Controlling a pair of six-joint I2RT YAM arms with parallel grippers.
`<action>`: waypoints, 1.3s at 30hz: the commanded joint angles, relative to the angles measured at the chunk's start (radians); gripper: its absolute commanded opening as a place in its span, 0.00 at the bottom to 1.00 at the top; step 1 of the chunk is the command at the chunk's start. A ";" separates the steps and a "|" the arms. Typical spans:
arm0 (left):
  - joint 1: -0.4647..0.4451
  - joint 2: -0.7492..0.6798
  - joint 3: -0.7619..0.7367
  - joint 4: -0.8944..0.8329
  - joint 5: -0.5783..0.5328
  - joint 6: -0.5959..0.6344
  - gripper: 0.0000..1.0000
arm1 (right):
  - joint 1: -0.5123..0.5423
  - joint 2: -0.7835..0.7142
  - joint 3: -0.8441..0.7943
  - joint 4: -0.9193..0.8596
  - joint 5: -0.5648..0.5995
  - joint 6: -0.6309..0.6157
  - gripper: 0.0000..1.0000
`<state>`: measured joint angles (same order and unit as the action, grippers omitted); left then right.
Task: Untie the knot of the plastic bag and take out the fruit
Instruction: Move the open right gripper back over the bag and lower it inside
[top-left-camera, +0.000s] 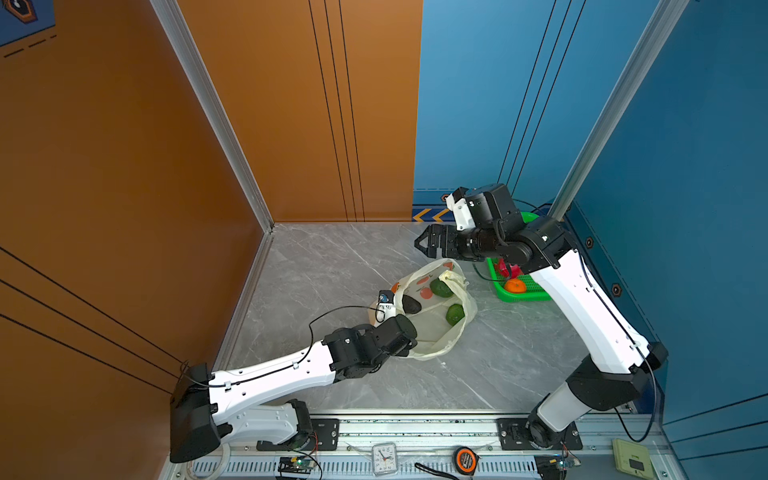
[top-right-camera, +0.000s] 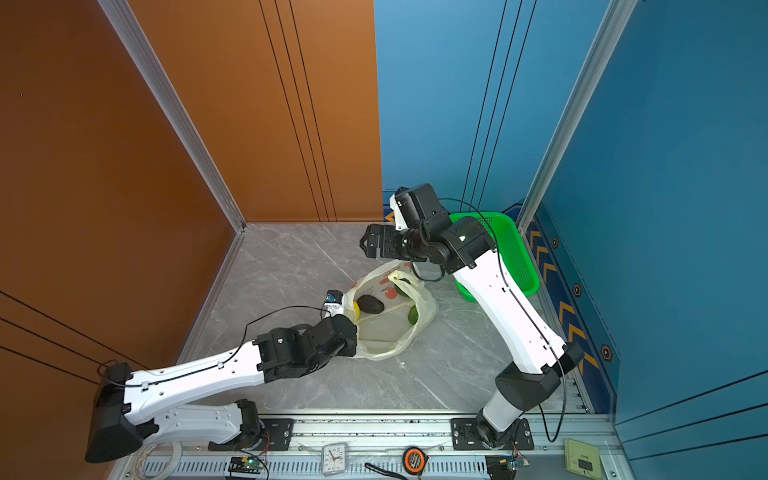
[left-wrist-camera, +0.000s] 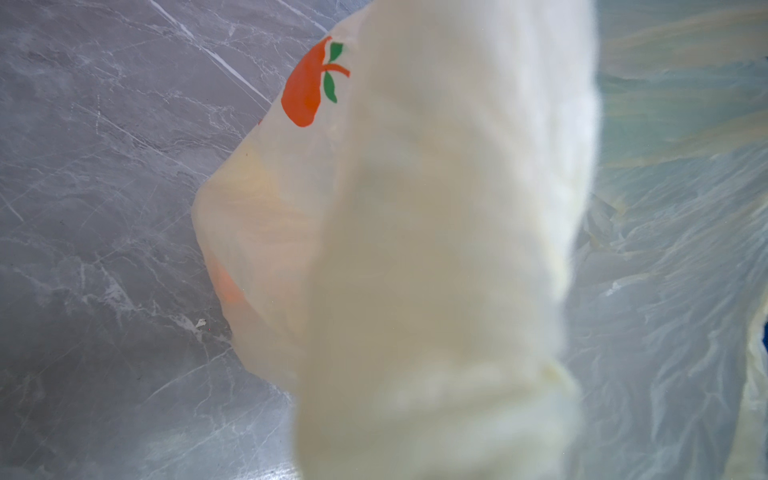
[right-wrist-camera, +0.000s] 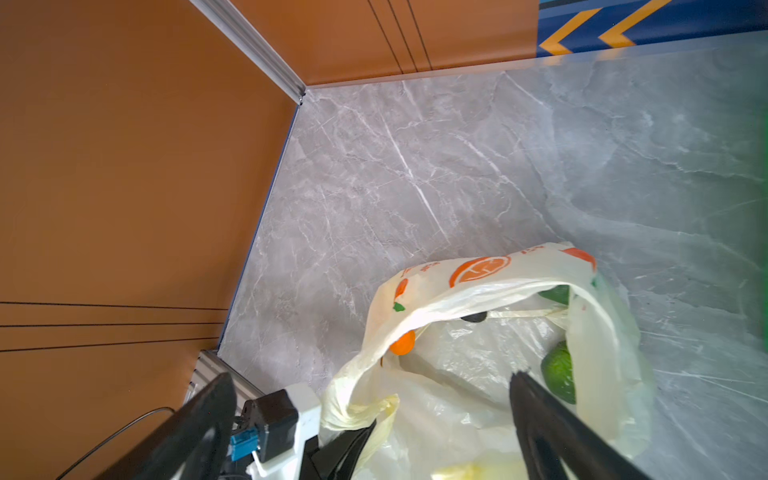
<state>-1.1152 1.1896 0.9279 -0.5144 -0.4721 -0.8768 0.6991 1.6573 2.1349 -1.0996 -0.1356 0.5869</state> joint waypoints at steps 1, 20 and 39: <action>-0.013 -0.024 0.028 0.007 -0.035 0.032 0.00 | 0.066 0.061 0.037 -0.054 0.017 0.052 0.98; -0.011 -0.056 0.015 0.007 -0.056 0.032 0.00 | 0.163 0.119 -0.176 -0.156 0.159 0.023 0.90; -0.003 -0.078 -0.003 0.008 -0.073 0.001 0.00 | 0.142 -0.073 -0.455 -0.051 0.273 -0.023 0.91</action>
<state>-1.1202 1.1439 0.9279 -0.5117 -0.5018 -0.8612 0.8387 1.6550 1.6650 -1.1694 0.0986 0.5545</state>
